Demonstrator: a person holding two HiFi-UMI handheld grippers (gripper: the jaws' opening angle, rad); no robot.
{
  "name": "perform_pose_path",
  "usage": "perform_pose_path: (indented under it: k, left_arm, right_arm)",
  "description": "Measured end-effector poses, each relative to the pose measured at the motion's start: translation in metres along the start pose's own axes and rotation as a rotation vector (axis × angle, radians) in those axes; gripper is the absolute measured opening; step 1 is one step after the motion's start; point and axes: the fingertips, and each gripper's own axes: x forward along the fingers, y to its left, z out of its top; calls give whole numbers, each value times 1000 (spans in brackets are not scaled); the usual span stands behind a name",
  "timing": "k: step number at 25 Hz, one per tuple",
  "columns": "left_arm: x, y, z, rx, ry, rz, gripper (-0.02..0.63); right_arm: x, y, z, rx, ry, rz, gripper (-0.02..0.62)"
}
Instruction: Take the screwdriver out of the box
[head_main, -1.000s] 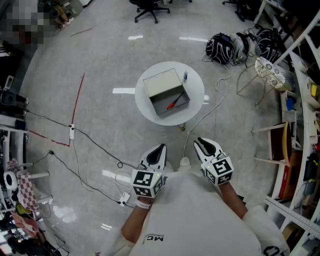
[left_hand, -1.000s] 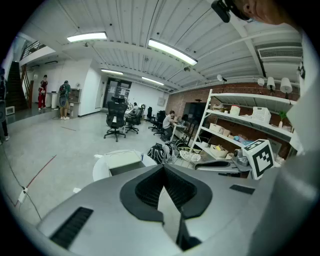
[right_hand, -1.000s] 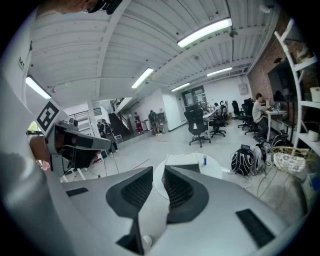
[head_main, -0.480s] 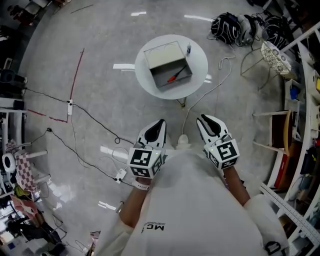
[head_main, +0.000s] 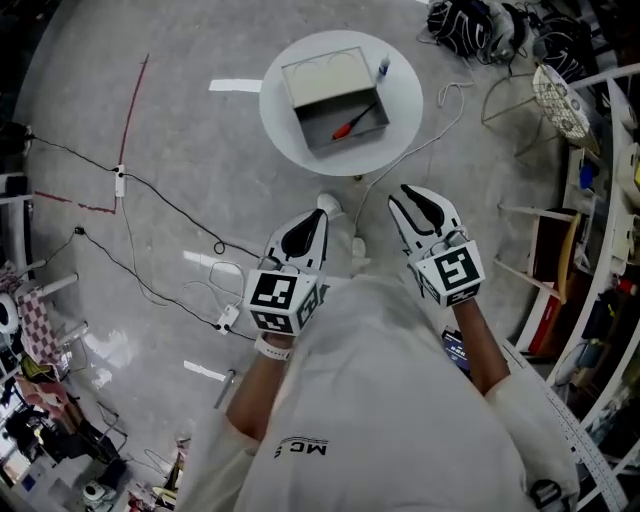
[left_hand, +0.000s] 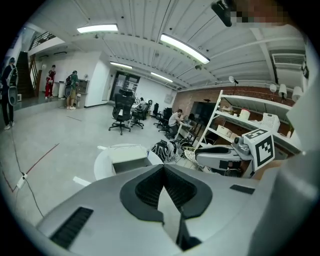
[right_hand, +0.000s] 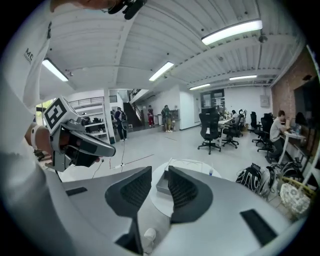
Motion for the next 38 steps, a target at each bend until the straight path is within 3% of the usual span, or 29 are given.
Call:
perform_pose_path:
  k: [9,16,24,34,38]
  left_arm:
    - [53,62,27,-81,-8,-9,9]
    - [83,77,34,-110,23,-34,9]
    - [111,90,20,-154,65,16,9]
    - [149,108,6,-195,84,97,9]
    - [166,115,-10,-235,95,118,9]
  right_arm:
    - [77,-36,12,-184,181,78,178]
    - [121,-63,20,-287,261,144,181]
    - [165,-81,-23,-578,418,317,181]
    - [224,-88,-74,-895,501,547,181]
    - [243,-89,-98,-955,546,629,181]
